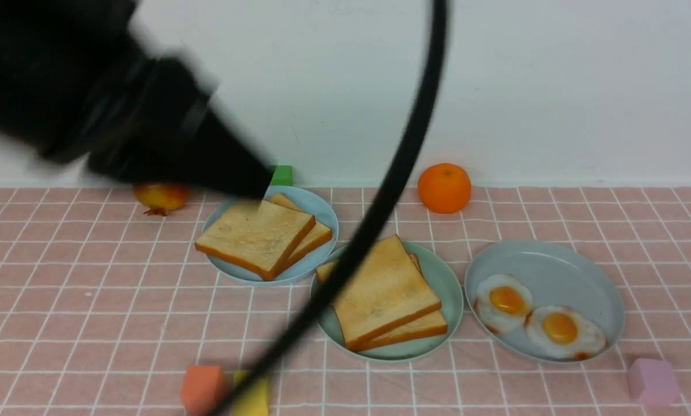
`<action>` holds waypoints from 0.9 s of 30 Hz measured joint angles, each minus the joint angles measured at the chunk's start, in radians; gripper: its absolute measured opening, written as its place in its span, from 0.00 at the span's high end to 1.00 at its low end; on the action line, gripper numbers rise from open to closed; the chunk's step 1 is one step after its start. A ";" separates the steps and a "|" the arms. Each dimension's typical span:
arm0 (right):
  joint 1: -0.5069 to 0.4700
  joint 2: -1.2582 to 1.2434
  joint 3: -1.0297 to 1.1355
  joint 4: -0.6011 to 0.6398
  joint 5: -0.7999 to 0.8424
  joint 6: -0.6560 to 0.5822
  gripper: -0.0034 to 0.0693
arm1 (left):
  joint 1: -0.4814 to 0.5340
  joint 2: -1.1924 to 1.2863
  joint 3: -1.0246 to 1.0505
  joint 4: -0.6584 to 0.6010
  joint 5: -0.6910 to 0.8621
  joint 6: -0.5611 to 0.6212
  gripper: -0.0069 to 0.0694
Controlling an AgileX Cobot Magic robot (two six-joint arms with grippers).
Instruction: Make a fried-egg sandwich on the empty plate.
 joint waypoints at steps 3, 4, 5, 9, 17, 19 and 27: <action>0.000 -0.108 0.058 0.000 0.000 0.000 0.95 | -0.052 -0.132 0.141 0.000 0.000 -0.063 0.89; 0.000 -0.134 0.078 0.000 0.000 0.000 0.95 | -0.076 -0.204 0.207 -0.011 0.000 -0.085 0.89; 0.000 -0.142 0.089 0.000 0.001 0.000 0.95 | -0.086 -0.247 0.252 -0.019 -0.002 -0.099 0.89; 0.000 -0.146 0.112 0.000 0.001 0.000 0.95 | -0.096 -0.375 0.390 -0.036 -0.059 -0.151 0.89; 0.000 -0.146 0.155 0.000 0.009 0.000 0.94 | -0.098 -0.479 0.556 -0.136 -0.181 -0.261 0.89; 0.000 -0.146 0.159 0.000 0.016 0.000 0.94 | -0.098 -0.480 0.562 -0.161 -0.176 -0.265 0.89; 0.000 -0.146 0.164 0.000 0.024 0.000 0.94 | -0.099 -0.482 0.562 -0.079 -0.175 -0.187 0.89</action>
